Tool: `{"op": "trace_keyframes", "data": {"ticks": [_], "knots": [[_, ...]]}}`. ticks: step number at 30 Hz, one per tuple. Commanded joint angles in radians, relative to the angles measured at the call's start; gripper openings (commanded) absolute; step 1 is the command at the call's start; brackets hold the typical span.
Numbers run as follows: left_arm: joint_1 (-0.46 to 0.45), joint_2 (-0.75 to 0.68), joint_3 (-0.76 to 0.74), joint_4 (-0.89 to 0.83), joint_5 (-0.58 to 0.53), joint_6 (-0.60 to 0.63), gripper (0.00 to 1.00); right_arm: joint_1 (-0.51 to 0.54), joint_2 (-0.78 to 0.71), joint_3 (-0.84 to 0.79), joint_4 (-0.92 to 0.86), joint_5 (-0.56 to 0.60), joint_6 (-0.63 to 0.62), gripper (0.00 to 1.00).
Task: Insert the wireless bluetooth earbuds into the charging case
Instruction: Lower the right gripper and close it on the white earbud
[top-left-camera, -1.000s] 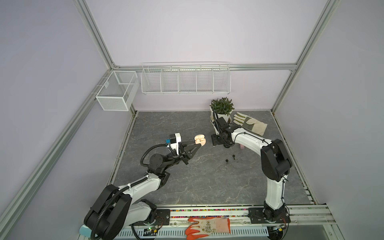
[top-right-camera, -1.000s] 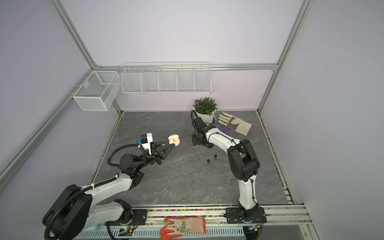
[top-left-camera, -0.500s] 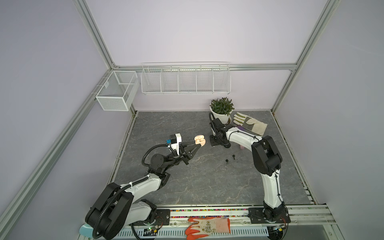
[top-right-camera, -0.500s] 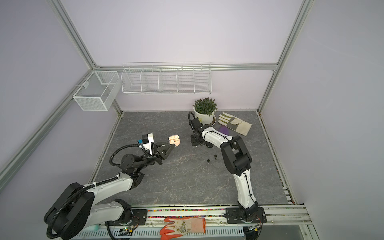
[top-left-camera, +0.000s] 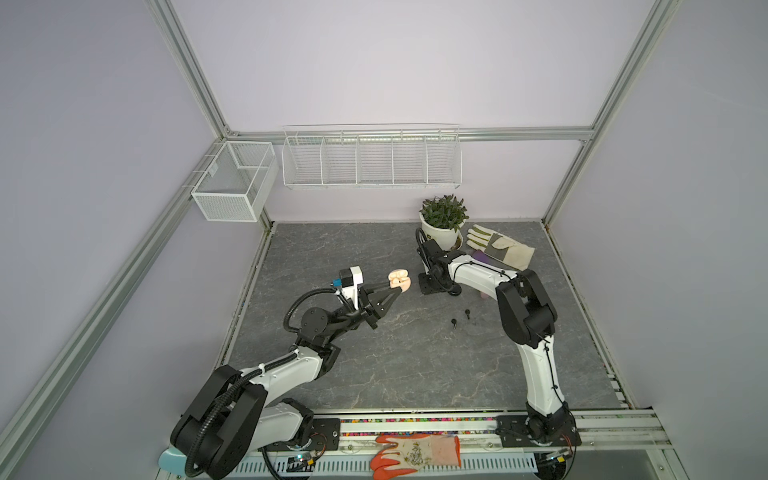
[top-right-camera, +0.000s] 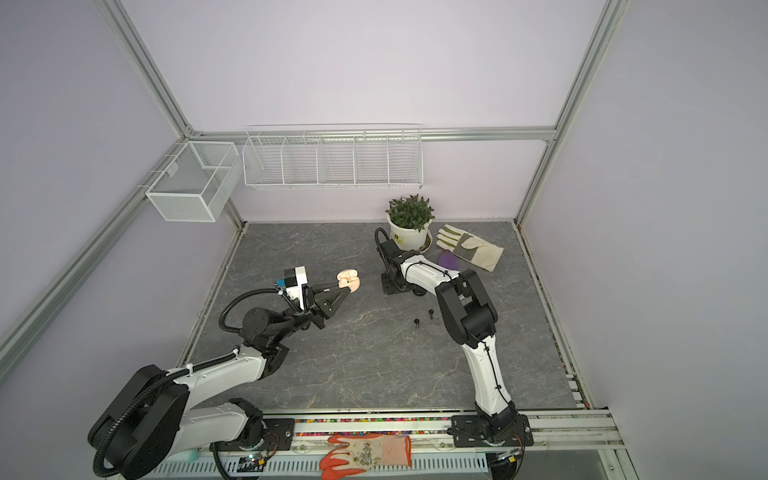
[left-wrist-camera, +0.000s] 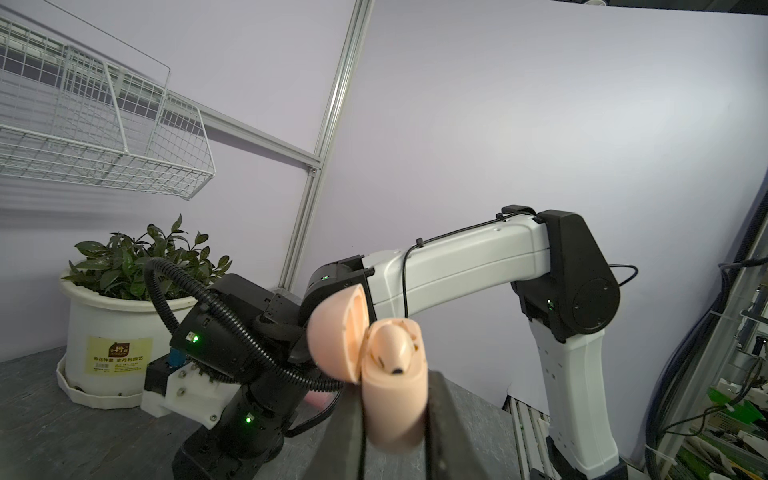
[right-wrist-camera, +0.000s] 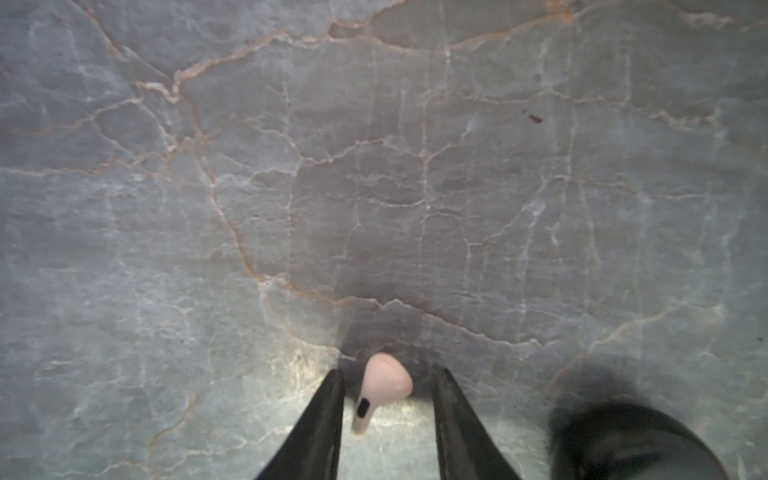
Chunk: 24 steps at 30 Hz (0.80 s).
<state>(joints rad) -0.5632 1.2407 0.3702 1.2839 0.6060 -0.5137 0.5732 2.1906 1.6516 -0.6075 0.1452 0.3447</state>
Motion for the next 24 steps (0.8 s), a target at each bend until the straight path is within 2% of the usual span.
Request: {"op": "trace_keyframes", "data": {"ticks": [1,24], "knots": [[-0.004,-0.007,-0.003,0.024,-0.004,0.003,0.0,0.005,0.03,0.023,-0.014,0.006,0.011,0.35],[-0.005,-0.039,-0.053,0.034,-0.039,-0.007,0.0,0.034,0.021,0.023,-0.025,0.011,-0.002,0.22]]}}
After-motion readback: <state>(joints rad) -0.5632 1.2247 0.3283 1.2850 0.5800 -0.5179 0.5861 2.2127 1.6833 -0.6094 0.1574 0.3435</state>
